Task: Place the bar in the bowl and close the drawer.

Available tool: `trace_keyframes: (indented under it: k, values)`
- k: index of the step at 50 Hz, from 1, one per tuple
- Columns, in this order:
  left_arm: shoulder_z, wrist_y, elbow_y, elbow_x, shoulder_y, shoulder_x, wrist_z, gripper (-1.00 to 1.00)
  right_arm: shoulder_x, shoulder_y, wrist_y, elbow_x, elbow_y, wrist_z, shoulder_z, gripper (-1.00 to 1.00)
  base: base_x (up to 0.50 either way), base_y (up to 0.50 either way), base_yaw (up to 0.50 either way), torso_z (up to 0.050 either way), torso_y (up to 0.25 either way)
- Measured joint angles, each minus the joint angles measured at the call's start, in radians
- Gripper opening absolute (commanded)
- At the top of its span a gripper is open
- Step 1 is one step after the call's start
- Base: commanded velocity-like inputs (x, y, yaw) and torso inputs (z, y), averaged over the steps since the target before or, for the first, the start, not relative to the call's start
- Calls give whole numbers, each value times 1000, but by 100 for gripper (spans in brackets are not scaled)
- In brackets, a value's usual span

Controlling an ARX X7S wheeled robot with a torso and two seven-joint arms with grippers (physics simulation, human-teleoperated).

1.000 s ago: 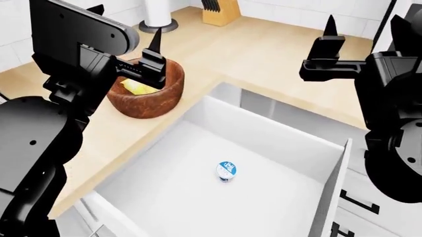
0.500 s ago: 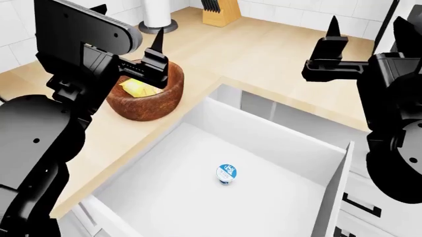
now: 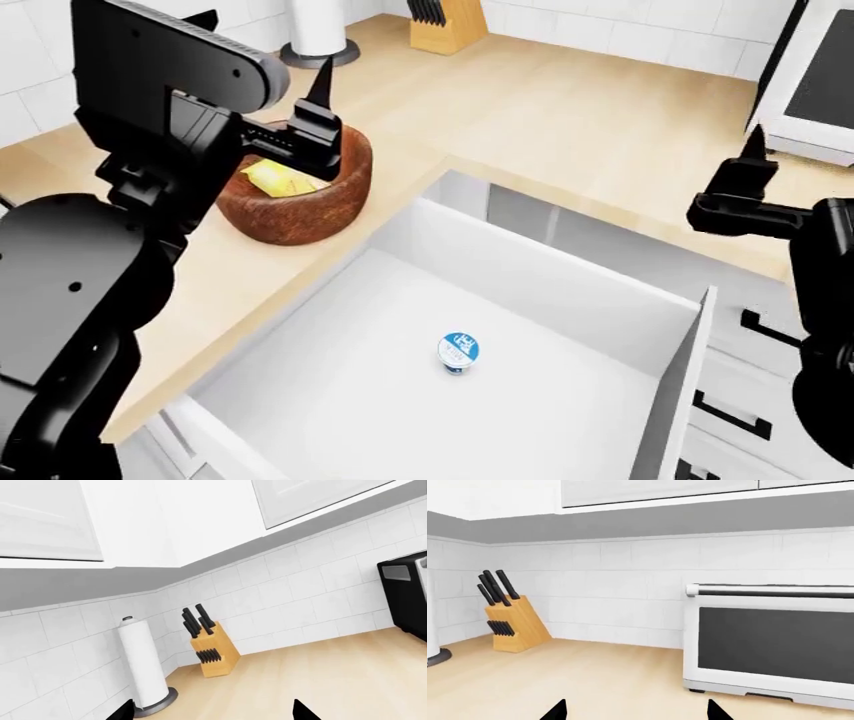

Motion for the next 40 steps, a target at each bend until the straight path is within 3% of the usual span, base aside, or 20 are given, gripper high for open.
trace_keyframes:
  k: [26, 40]
  values:
    - [-4, -20, 19, -17, -4, -9, -9, 100, 233, -278, -216, -136, 7, 78, -175, 100, 0, 0, 0, 0, 0]
    - [12, 1, 3, -9, -3, -8, -12, 100, 231, -379, -301, -180, 69, 21, -264, 100, 0, 0, 0, 0, 0]
